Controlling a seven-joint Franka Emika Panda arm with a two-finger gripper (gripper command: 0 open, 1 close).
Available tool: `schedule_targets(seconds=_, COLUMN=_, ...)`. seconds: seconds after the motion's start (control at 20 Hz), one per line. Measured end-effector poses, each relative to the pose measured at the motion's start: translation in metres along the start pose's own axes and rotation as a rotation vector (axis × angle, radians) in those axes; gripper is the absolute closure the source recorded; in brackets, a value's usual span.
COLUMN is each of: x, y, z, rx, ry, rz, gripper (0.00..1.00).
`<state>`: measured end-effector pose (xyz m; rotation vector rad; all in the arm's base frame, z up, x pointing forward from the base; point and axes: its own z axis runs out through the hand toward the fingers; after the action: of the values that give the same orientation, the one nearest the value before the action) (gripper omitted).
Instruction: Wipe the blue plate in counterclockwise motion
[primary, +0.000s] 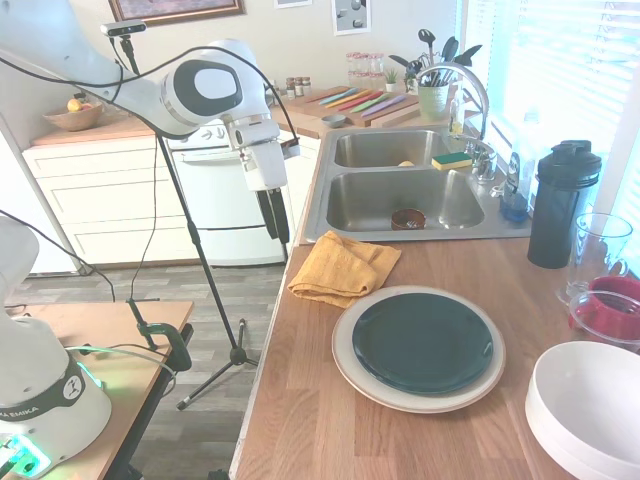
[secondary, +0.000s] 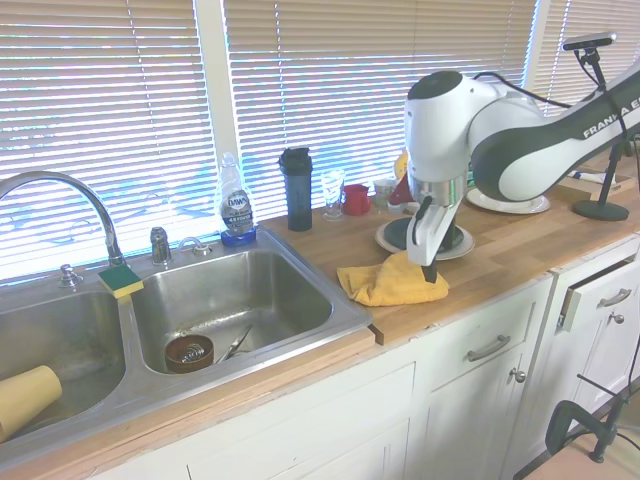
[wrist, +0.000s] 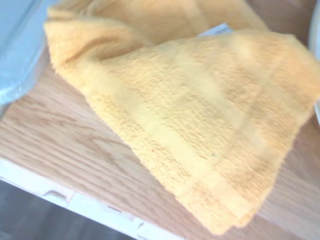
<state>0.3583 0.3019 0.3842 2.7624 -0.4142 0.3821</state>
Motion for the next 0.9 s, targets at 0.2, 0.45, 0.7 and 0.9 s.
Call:
schedule_targets(seconds=0.2, x=-0.004, y=-0.014, z=0.016, rx=-0.026, ry=0.006, rz=-0.061, gripper=0.0)
schedule_targets(seconds=0.45, x=-0.001, y=-0.031, z=0.03, rx=-0.034, ry=-0.008, rz=-0.1, gripper=0.0)
schedule_targets(seconds=0.7, x=0.005, y=-0.045, z=0.049, rx=-0.066, ry=0.033, rz=-0.117, gripper=0.0)
schedule_targets(seconds=0.9, x=0.003, y=-0.06, z=0.067, rx=-0.105, ry=0.072, rz=-0.105, gripper=0.0)
